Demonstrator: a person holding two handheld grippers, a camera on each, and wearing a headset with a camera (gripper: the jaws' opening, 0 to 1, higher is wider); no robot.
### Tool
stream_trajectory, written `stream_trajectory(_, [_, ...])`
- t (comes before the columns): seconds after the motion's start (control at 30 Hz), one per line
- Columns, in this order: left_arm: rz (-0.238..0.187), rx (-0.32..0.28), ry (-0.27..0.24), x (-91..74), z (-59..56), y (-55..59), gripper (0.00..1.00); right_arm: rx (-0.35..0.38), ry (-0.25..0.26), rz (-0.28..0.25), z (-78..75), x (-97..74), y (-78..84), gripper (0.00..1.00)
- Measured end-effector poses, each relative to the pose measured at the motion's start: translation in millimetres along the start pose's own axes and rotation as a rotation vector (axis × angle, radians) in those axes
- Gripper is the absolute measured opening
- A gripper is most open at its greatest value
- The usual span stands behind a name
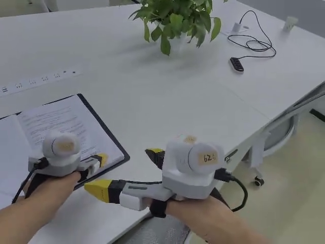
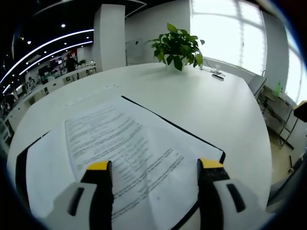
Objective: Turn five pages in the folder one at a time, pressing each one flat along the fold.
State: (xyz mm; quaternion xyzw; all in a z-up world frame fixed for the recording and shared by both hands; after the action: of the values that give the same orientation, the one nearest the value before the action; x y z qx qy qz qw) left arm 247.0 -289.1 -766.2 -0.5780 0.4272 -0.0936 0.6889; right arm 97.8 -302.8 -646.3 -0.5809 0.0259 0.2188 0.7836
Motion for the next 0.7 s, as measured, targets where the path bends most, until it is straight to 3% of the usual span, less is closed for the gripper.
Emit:
stream_trajectory(0.13, [-0.014,0.021,-0.018,-0.3,-0.6,2.9,0.72,0.003,0.0,0.01,-0.4,2.8,2.6,0.95])
stream_trajectory(0.37, [-0.096,0.019,-0.026,-1.8,0.1,5.4,0.69,0.016,0.006,0.019,-3.9,6.4,4.2,0.93])
stream_trajectory(0.7, [-0.132,-0.001,-0.025,4.4,2.1,8.8,0.57,0.025,0.005,0.032,-11.1,10.6,5.1,0.92])
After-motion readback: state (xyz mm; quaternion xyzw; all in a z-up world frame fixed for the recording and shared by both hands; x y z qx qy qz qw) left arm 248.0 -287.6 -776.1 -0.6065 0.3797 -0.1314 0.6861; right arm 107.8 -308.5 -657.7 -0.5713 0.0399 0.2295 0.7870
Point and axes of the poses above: the centre of the closed fingertips' face, and the gripper's own axes: x roughly forward along the fingers, z roughly to its left, y roughly out of its underside, the point moved 1 cm from there along -x, roughly backward along the fingers, and after that the axes turned 5 degrees about -z, right-handed, at the moved point
